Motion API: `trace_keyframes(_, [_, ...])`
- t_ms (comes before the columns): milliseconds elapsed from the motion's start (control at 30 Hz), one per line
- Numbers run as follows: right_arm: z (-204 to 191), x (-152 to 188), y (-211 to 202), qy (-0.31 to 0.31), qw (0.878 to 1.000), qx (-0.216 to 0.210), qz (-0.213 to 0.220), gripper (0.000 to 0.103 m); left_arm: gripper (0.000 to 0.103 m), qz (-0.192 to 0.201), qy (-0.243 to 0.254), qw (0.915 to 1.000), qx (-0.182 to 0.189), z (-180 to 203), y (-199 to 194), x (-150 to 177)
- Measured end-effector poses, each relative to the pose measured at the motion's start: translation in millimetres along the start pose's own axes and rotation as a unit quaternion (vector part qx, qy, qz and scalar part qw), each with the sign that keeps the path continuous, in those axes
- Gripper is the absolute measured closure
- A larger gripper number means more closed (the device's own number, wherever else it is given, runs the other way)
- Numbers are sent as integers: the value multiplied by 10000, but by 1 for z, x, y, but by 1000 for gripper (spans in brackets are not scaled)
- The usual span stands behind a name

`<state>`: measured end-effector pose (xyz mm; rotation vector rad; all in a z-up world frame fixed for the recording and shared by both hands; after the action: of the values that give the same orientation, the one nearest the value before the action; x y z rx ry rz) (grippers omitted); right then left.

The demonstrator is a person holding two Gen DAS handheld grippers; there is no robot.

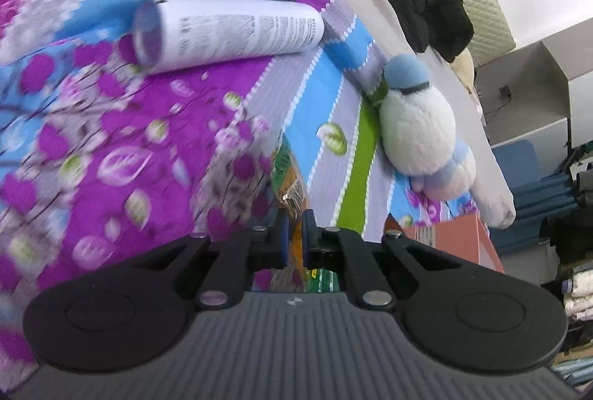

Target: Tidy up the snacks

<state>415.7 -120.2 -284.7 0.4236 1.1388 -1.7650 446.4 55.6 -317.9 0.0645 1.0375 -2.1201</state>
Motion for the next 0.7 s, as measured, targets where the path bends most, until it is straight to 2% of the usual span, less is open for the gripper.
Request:
trace_keyframes(233, [-2, 20, -61, 204, 9996, -209, -3, 62, 96, -160, 140, 9998, 2, -16, -47, 44])
trace_keyframes(433, [-10, 32, -105, 39, 9992, -376, 157, 62, 97, -323, -101, 9992, 195, -22, -74, 88])
trace_keyframes(600, [-7, 46, -138, 86, 9984, -524, 172, 62, 97, -538, 264, 9981, 171, -22, -96, 121])
trace_keyframes(700, [-6, 58, -151, 272, 9971, -710, 86, 62, 97, -694, 246, 9971, 208, -30, -108, 134])
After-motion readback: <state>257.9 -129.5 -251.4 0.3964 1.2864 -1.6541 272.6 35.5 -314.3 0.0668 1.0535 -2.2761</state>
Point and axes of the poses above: each gripper's, at about its wrist camera, not at the fingertips, and y roughly the way its jaws point, z to its right, x to its underside, the point moved 10 cm from there along y, roughly the way its jaws point, and after that the axes turned 3 degrees about z, right-handed, at the moved point
